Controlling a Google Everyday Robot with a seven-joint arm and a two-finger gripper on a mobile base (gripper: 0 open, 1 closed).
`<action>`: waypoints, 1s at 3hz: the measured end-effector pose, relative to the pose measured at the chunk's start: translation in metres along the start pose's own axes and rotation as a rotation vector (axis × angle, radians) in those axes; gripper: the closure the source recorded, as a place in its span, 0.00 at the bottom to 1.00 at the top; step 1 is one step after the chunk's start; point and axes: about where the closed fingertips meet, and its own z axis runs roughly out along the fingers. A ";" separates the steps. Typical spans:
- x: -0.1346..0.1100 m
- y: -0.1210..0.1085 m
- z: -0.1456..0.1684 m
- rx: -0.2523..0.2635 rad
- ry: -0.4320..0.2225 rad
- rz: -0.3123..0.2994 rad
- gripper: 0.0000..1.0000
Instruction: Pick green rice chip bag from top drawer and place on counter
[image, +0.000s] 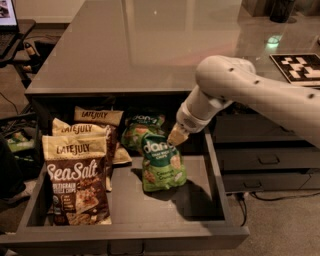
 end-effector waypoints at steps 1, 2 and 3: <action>0.007 0.014 -0.036 0.044 -0.047 -0.026 1.00; 0.007 0.014 -0.036 0.041 -0.048 -0.026 1.00; -0.015 0.009 -0.071 0.078 -0.055 -0.027 1.00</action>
Offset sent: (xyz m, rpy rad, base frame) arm -0.0167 -0.0088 0.0224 0.0176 -0.0502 0.0052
